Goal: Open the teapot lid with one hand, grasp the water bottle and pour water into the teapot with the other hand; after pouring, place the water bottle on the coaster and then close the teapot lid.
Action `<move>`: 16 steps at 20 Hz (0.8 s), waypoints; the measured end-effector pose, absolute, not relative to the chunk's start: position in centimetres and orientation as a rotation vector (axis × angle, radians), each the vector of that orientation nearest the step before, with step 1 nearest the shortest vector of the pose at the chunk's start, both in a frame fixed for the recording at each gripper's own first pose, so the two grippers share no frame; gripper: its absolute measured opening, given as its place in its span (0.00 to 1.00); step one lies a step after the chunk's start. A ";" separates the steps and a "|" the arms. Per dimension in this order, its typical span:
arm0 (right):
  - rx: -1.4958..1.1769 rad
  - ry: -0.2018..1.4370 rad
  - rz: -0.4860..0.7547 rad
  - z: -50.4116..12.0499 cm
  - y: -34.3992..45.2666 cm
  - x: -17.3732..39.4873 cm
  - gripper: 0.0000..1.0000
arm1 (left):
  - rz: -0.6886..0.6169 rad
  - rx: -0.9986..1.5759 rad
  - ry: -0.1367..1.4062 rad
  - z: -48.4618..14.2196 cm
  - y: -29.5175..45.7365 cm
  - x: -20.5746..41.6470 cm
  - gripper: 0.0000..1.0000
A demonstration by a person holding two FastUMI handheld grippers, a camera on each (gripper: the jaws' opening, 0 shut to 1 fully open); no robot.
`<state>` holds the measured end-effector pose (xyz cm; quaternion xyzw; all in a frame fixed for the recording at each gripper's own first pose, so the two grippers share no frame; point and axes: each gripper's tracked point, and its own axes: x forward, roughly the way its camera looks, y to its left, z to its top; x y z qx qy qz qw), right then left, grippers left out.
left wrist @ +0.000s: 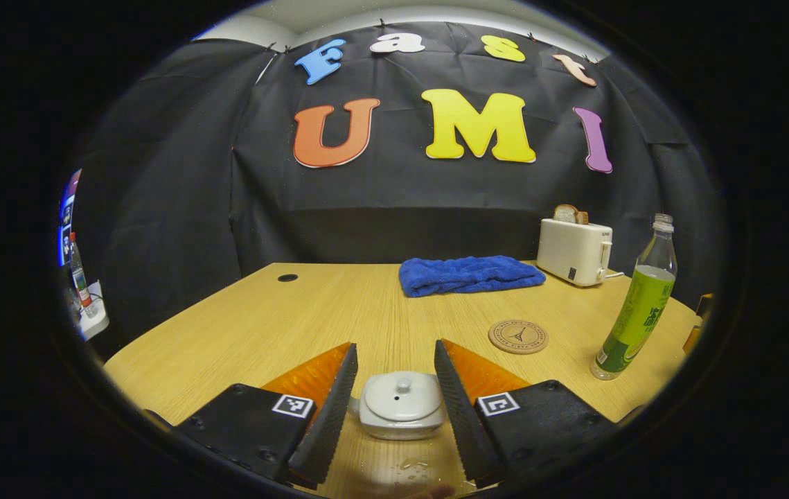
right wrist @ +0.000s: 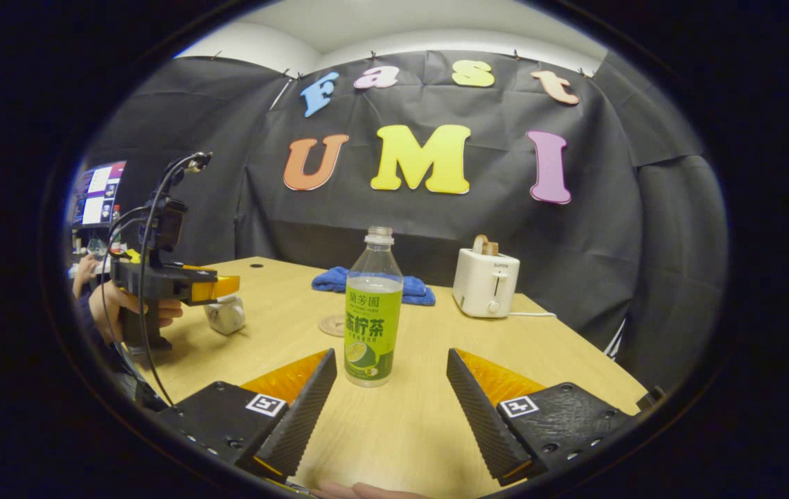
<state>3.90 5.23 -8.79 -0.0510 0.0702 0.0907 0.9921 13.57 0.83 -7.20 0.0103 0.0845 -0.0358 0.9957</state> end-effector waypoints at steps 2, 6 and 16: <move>-0.098 0.140 0.183 -8.9 5.1 4.0 0.96 | -0.077 0.020 0.190 -7.8 0.8 13.7 0.61; -0.061 0.146 0.198 -8.8 5.3 4.5 0.96 | -0.054 0.018 0.196 -7.7 1.4 14.1 0.34; -0.018 0.164 0.238 -9.4 7.2 6.7 0.98 | -0.079 0.033 0.187 -6.8 0.8 13.9 0.06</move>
